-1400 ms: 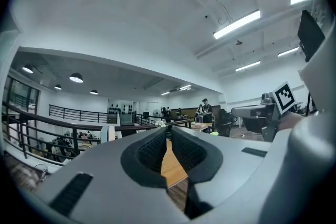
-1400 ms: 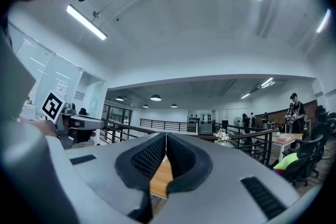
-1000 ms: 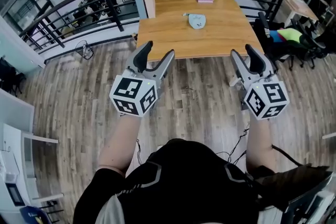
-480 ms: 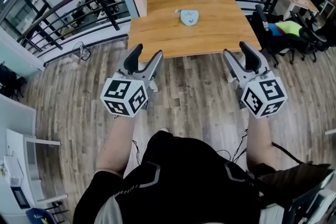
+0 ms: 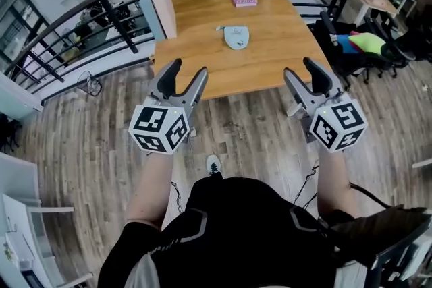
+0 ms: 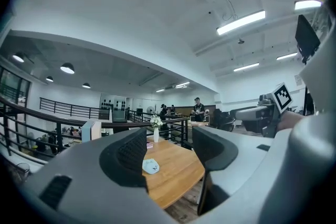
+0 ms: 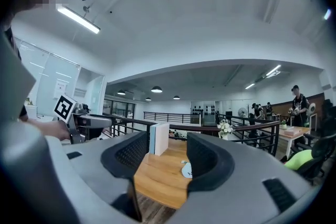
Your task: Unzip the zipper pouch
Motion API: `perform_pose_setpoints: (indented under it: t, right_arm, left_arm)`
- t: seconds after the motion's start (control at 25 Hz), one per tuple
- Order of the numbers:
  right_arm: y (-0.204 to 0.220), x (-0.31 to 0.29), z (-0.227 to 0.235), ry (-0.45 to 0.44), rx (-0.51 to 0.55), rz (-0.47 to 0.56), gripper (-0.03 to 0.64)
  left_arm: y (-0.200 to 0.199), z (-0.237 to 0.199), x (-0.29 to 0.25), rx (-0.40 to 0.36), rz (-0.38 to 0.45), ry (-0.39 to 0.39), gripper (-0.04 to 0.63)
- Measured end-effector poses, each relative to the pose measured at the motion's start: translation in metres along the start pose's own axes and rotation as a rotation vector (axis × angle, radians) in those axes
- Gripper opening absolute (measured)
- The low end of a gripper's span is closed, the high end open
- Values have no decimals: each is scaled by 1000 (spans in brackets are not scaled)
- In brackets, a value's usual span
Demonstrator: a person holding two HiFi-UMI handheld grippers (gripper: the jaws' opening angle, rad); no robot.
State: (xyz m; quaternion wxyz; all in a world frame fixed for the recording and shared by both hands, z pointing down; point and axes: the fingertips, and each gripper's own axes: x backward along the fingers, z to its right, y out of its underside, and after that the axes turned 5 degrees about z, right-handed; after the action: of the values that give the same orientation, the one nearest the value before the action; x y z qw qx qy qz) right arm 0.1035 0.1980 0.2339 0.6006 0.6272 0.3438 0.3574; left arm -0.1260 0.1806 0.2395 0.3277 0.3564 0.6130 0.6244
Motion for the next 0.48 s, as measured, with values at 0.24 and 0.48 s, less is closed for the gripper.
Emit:
perform_pose_setpoints:
  t: [0.24, 0.48]
  right_arm:
    - [6, -68, 13, 38, -22, -16, 249]
    - [8, -125, 18, 66, -8, -50, 249]
  left_arm:
    - [5, -66, -48, -6, -25, 15, 287]
    - [8, -118, -82, 19, -14, 36, 288]
